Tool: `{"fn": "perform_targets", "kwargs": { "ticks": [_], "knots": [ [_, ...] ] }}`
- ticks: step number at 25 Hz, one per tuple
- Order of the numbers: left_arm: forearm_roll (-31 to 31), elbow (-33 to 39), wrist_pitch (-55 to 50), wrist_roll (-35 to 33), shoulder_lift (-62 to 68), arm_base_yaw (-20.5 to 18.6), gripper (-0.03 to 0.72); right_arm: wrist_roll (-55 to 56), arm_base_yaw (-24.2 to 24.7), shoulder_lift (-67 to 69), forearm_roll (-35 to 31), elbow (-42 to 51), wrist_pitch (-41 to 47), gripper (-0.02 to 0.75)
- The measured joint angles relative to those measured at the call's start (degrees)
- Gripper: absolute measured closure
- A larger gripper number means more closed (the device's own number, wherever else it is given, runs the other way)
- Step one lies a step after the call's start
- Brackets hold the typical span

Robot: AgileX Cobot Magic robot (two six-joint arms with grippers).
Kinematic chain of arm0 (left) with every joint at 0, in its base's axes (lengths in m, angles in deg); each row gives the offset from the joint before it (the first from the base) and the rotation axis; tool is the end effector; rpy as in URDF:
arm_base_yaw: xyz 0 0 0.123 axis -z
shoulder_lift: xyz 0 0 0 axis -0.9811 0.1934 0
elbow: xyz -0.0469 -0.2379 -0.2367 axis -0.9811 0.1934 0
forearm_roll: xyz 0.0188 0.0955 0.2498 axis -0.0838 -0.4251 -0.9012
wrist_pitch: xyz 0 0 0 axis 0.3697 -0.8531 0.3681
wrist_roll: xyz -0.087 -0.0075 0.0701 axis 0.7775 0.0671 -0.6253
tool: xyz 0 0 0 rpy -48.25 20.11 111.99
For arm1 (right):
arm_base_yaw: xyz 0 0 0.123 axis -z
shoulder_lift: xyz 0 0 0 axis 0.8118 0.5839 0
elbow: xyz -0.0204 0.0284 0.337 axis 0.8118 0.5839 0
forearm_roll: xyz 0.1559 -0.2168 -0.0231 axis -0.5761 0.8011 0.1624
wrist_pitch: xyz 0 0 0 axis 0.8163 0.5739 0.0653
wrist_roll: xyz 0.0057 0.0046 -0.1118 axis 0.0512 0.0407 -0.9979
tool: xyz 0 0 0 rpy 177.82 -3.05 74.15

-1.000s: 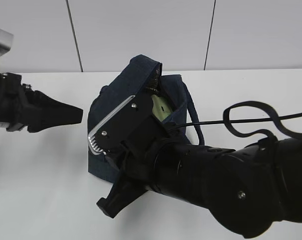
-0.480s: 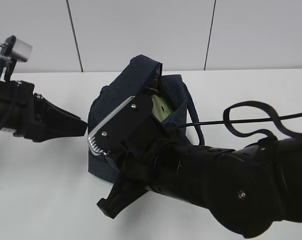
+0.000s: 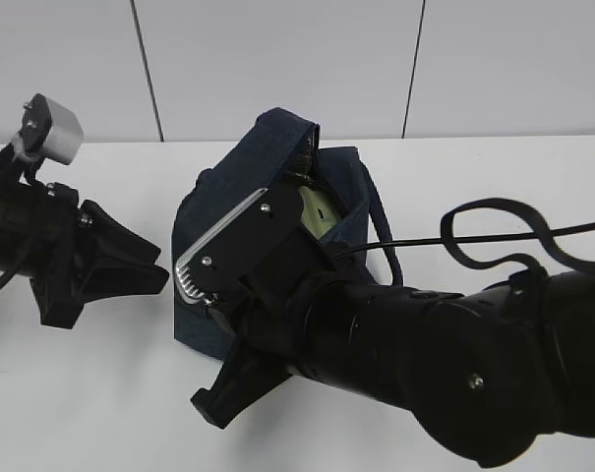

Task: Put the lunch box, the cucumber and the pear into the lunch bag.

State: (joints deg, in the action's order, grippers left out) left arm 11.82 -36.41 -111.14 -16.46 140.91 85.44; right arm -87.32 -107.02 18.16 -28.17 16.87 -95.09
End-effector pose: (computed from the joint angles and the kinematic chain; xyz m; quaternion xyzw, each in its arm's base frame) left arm 0.2825 -0.1128 0.2335 0.4646 0.7708 -0.2828 0.3317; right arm 0.2363 0.2866 0.2226 -0.3951 0.7799 0.1423 0.4641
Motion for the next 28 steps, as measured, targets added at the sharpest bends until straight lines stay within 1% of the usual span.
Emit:
{"fn": "perform_targets", "kwargs": {
  "ticks": [5, 10, 11, 12, 14, 16, 19, 25, 26, 28],
  "knots": [
    [0.92, 0.05, 3.48, -3.23, 2.57, 4.65, 0.433, 0.00, 0.00, 0.00, -0.12, 0.00, 0.00, 0.738],
    [1.96, 0.05, 7.80, -3.52, 4.01, 7.21, 0.434, 0.00, 0.00, 0.00, -0.12, 0.00, 0.02, 0.738],
    [2.02, 0.05, 8.60, -3.54, 4.02, 7.50, 0.453, 0.00, 0.00, 0.00, -0.12, 0.00, 0.02, 0.738],
    [2.24, 0.05, 9.07, -3.59, 4.07, 7.63, 0.491, 0.00, 0.00, 0.00, -0.12, 0.00, 0.02, 0.738],
    [3.53, 0.05, 9.67, -3.66, 4.49, 7.74, 0.599, 0.00, 0.00, 0.00, -0.12, 0.00, 0.02, 0.738],
    [4.57, 0.10, 9.78, -3.72, 4.68, 7.81, 0.653, 0.00, 0.00, 0.00, -0.67, 0.00, 0.02, 0.738],
    [4.93, 0.10, 9.84, -3.72, 4.68, 7.88, 0.675, 0.00, 0.00, 0.00, -2.92, -1.48, 0.24, 0.738],
    [5.12, 0.62, 10.19, -2.98, 4.68, 7.88, 0.680, -0.70, 0.16, -2.19, -5.26, -3.41, 1.59, 0.738],
    [5.36, 1.08, 10.44, -2.98, 4.62, 7.88, 0.681, -2.01, 0.27, -2.62, -6.34, -3.49, 1.59, 0.738],
    [6.02, 2.03, 10.71, -2.92, 4.62, 7.88, 0.682, -6.84, 0.88, -3.16, -10.85, -3.49, 1.18, 0.738]
  ]
}}
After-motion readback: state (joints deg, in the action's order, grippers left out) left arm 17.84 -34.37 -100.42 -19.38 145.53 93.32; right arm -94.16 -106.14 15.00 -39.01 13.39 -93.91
